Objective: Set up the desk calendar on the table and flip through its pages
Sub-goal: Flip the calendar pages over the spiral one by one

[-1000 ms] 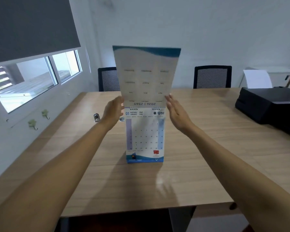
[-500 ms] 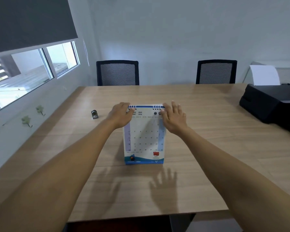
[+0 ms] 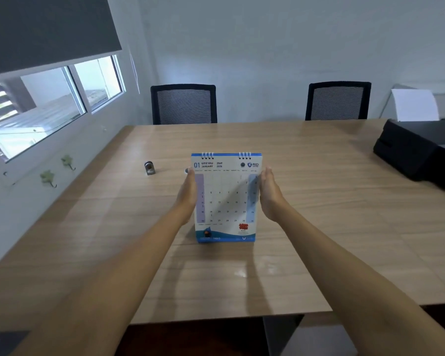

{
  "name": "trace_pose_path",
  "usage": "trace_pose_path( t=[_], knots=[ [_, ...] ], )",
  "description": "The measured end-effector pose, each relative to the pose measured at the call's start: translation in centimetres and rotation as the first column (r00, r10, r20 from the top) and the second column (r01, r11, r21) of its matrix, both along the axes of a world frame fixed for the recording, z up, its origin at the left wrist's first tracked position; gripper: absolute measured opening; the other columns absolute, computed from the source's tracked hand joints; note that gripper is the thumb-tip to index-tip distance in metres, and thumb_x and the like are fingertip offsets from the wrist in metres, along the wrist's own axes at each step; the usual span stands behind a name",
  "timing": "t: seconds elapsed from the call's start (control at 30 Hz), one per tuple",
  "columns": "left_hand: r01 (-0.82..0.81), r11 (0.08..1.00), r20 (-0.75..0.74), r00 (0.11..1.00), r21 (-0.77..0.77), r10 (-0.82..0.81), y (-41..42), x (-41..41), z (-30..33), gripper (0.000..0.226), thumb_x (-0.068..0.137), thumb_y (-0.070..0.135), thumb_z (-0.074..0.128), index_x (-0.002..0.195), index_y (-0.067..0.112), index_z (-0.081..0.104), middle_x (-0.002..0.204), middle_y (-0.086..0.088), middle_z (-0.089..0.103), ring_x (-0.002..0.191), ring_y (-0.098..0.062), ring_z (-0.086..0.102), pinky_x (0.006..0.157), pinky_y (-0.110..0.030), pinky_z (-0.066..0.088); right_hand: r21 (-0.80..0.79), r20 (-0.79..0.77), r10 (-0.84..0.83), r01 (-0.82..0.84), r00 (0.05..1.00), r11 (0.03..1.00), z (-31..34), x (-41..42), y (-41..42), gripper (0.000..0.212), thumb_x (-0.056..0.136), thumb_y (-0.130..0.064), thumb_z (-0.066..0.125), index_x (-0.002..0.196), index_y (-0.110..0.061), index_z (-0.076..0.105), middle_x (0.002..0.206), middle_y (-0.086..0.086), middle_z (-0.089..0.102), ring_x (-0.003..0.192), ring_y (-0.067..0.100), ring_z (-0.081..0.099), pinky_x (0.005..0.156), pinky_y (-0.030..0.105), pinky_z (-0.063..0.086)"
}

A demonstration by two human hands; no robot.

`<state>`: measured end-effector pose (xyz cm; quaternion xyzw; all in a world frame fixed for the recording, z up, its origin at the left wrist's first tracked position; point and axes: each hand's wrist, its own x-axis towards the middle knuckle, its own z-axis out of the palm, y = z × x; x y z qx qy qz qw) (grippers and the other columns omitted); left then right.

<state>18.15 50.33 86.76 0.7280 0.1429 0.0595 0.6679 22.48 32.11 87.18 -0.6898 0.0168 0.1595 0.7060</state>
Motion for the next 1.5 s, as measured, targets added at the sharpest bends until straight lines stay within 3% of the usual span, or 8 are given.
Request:
trace_pose_path(
  t=[0.3,0.57,0.7,0.8,0.97,1.13,1.3,1.5],
  knots=[
    [0.087,0.991,-0.13,0.989,0.101,-0.074,-0.6,-1.0,2.3,0.064,0.098,0.056,0.006,0.143,0.027,0.042,0.148,0.003,0.043,0.139,-0.021,0.034,0.114,-0.044,0.022,-0.091,0.075,0.051,-0.044,0.996,0.995,0.8,-1.4,-1.1,0.075,0.095,-0.06,0.001,0.151,-0.018,0.025,0.161,0.003,0.02,0.15,0.022,0.013,0.124,0.045,0.005],
    [-0.189,0.98,-0.052,0.98,0.056,0.192,1.8,-0.8,5.5,0.07,0.099,0.052,0.021,0.113,-0.004,0.061,0.095,-0.011,0.067,0.071,-0.019,0.063,0.06,-0.026,0.05,-0.085,0.174,0.014,0.0,0.985,0.996,3.8,-0.6,-3.3,0.091,0.096,-0.058,-0.001,0.127,0.005,0.057,0.138,0.014,0.056,0.132,0.022,0.048,0.119,0.038,0.016],
    [-0.214,0.968,0.065,0.973,-0.132,0.224,2.3,-1.1,8.2,0.063,0.1,0.051,0.018,0.101,0.004,0.06,0.092,-0.009,0.064,0.083,-0.024,0.061,0.07,-0.029,0.049,0.141,0.121,-0.08,0.063,0.989,0.988,5.2,0.3,-3.5,0.084,0.097,-0.057,0.008,0.11,0.007,0.061,0.093,0.006,0.067,0.121,0.03,0.055,0.11,0.042,0.031],
    [-0.146,0.977,0.134,0.977,-0.157,0.168,1.4,-1.4,9.3,0.065,0.099,0.055,0.014,0.128,0.008,0.049,0.131,-0.015,0.058,0.112,-0.028,0.058,0.099,-0.043,0.047,0.173,0.203,-0.095,0.059,0.975,0.983,5.5,0.2,-2.8,0.073,0.098,-0.054,0.007,0.146,-0.008,0.035,0.125,0.0,0.063,0.139,0.021,0.04,0.117,0.043,0.021],
    [-0.014,0.92,0.114,0.993,0.392,-0.034,0.7,0.1,8.9,0.07,0.093,0.064,0.007,0.142,0.024,0.038,0.151,-0.006,0.041,0.139,-0.03,0.038,0.113,-0.052,0.03,-0.279,0.47,0.147,-0.012,0.87,0.96,5.4,-0.1,-0.4,0.078,0.09,-0.069,0.003,0.151,-0.026,0.025,0.154,-0.007,0.035,0.143,0.014,0.029,0.119,0.041,0.021],
    [0.107,0.683,0.02,0.984,0.723,-0.176,1.3,1.8,7.1,0.051,0.099,0.045,0.017,0.119,0.013,0.051,0.124,-0.012,0.058,0.119,-0.035,0.05,0.101,-0.044,0.04,-0.825,0.385,0.407,0.11,0.828,0.555,4.2,2.0,-0.2,0.059,0.099,-0.051,0.006,0.154,-0.03,0.002,0.163,-0.009,-0.009,0.15,0.024,-0.014,0.119,0.057,-0.003],
    [0.138,0.626,-0.057,0.987,0.767,-0.148,3.3,4.6,4.1,0.075,0.082,0.067,0.014,0.138,0.025,0.04,0.14,-0.006,0.052,0.128,-0.031,0.045,0.102,-0.054,0.041,-0.872,0.345,0.409,0.127,0.845,0.472,3.2,3.1,-0.4,0.061,0.099,-0.052,0.01,0.154,-0.028,0.005,0.164,-0.011,-0.001,0.149,0.027,-0.017,0.116,0.059,-0.008],
    [0.11,0.675,-0.029,0.991,0.73,-0.131,2.3,3.4,5.0,0.051,0.1,0.035,0.027,0.14,0.006,0.039,0.148,-0.014,0.04,0.135,-0.031,0.037,0.111,-0.043,0.03,-0.839,0.368,0.371,0.132,0.853,0.528,2.8,3.8,-0.2,0.061,0.098,-0.052,0.014,0.153,-0.023,0.017,0.163,-0.006,0.01,0.151,0.024,-0.009,0.117,0.059,-0.005]
  ],
)
